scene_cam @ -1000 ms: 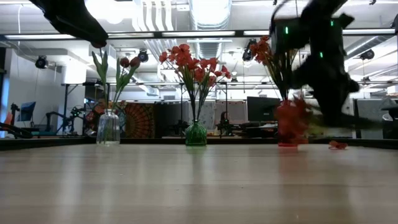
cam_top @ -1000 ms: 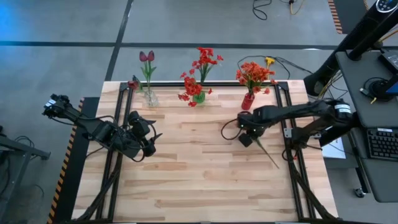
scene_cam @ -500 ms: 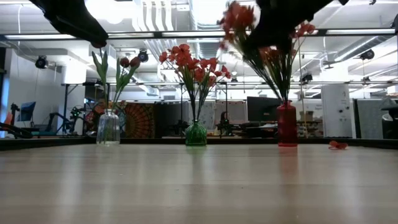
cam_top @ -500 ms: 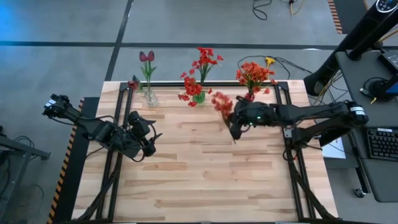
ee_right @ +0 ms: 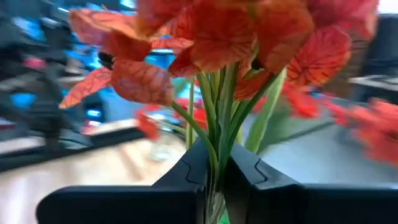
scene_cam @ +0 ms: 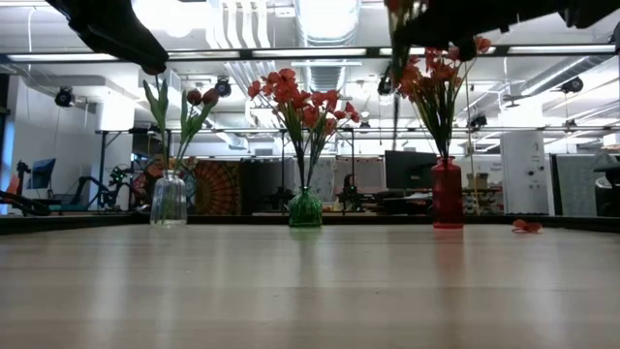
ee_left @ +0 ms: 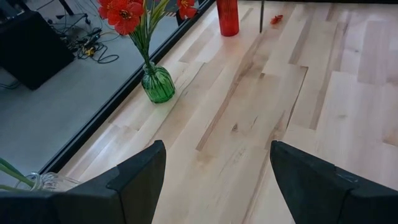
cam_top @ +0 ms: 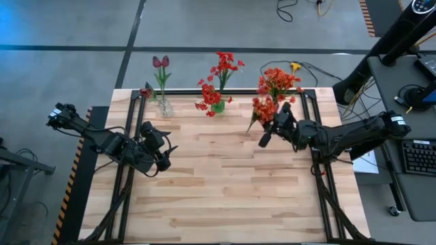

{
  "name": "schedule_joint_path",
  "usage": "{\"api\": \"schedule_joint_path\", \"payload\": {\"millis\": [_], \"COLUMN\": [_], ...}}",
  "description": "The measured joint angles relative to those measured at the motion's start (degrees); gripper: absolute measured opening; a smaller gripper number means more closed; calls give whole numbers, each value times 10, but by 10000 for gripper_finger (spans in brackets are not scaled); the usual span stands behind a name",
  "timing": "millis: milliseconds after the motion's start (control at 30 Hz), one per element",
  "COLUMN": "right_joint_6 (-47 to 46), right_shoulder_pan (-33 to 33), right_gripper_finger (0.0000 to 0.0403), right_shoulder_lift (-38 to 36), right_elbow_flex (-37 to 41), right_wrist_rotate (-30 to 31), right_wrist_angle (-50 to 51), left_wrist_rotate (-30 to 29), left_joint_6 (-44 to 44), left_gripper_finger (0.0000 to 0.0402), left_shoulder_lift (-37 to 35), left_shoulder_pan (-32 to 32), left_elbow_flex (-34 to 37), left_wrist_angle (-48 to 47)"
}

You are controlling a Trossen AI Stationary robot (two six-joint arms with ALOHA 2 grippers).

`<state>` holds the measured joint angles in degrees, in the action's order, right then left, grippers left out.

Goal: Sort flowers into vase by color
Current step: Put the orange flower into the red vase

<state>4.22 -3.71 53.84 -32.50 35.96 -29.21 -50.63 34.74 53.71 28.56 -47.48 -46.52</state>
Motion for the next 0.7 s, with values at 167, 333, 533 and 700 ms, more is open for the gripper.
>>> {"api": "schedule_joint_path", "payload": {"millis": [167, 333, 533, 700], "right_joint_6": [44, 111, 155, 169], "right_shoulder_pan": [-16, -37, -27, -10], "right_gripper_finger": [20, 20, 20, 20], "right_shoulder_lift": [-27, -74, -112, -123], "right_elbow_flex": [15, 13, 9, 9], "right_wrist_rotate": [116, 243, 256, 257], "right_wrist_angle": [0, -3, -3, -3], "left_wrist_rotate": [0, 0, -35, -44], "left_joint_6": [0, -2, -11, -11], "left_gripper_finger": [270, 270, 270, 270], "left_shoulder_lift": [0, 0, 0, 0], "left_shoulder_pan": [0, 0, 0, 0], "left_elbow_flex": [0, 0, 0, 0], "left_wrist_angle": [0, -1, -1, -1]}}
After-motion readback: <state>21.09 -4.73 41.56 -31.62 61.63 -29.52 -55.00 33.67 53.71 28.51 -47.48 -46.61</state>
